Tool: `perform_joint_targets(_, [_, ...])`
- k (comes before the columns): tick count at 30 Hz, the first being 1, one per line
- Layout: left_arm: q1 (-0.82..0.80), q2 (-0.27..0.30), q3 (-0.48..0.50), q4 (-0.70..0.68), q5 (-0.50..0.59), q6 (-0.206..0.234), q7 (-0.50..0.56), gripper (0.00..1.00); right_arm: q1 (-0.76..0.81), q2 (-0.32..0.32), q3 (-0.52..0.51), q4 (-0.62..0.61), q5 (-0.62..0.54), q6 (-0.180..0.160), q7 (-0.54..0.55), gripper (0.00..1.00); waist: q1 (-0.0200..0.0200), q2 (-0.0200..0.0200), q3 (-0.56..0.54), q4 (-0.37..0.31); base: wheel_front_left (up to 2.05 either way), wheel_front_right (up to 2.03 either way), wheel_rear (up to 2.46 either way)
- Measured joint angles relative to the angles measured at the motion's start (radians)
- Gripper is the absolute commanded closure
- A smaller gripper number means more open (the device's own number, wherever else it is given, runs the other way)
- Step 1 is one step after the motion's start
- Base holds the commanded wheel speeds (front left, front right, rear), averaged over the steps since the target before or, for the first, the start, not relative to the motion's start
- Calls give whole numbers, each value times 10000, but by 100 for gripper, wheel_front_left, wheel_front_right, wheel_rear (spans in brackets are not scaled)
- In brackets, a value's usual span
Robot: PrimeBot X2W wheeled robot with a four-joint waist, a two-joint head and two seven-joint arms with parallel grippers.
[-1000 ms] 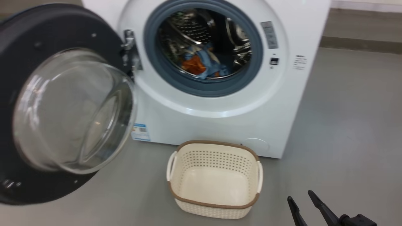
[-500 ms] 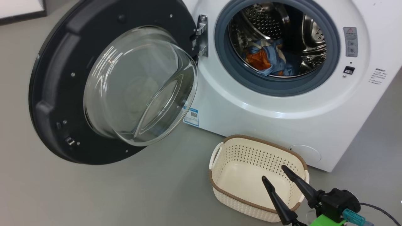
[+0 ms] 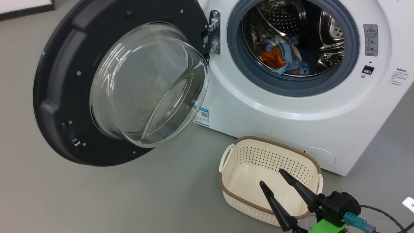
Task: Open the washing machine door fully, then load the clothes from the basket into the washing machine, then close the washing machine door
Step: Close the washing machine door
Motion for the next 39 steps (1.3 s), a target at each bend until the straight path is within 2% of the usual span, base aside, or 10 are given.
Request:
perform_joint_targets(3, [-24, -2, 802, 19, -1020, -364, 0, 100, 35, 54, -19, 0, 0, 0, 0, 0, 0, 0, -26, -17, 0, 0, 0])
perform_joint_targets(9, [-460, -38, 2598, 439, -3099, -1363, -2, 100, 231, 100, -25, 2, -2, 0, 0, 0, 0, 0, 8, -14, 0, 0, 0])
perform_joint_targets(14, [-1277, -2, 3632, 832, -5022, -1885, 81, 100, 264, 94, -13, 2, -2, 0, 0, 0, 0, 0, 71, -6, 0, 0, 0])
perform_joint_targets(16, [-1669, 263, 4069, 1055, -5693, -1906, 439, 100, 264, 90, -10, 2, -2, 0, 0, 0, 0, 0, 83, -3, 0, 0, 0])
perform_joint_targets(18, [-2173, 708, 4556, 1279, -6404, -1756, 853, 100, 264, 88, -10, 2, -2, 0, 0, 0, 0, 0, 99, 4, 0, 0, 0])
perform_joint_targets(21, [-3043, 1488, 5079, 1718, -7137, -1287, 1467, 100, 265, 77, -13, 4, -2, 0, 0, 0, 0, 0, 116, 6, 0, 0, 0])
perform_joint_targets(28, [-5132, 3229, 5549, 3321, -7708, -378, 2157, 100, 553, 54, -88, 17, 0, 0, 0, 0, 0, 0, 129, -8, 0, 0, 0])
perform_joint_targets(33, [-6354, 3831, 5448, 4192, -7802, 213, 2466, 100, 868, 69, -345, 10, -2, 0, 0, 0, 0, 0, 77, -43, 0, 0, 0])
perform_joint_targets(39, [-7443, 4213, 5170, 5170, -7812, 623, 2566, 100, 1318, 119, -535, -13, -8, 0, 0, 0, 0, 0, 49, -67, 0, 0, 0])
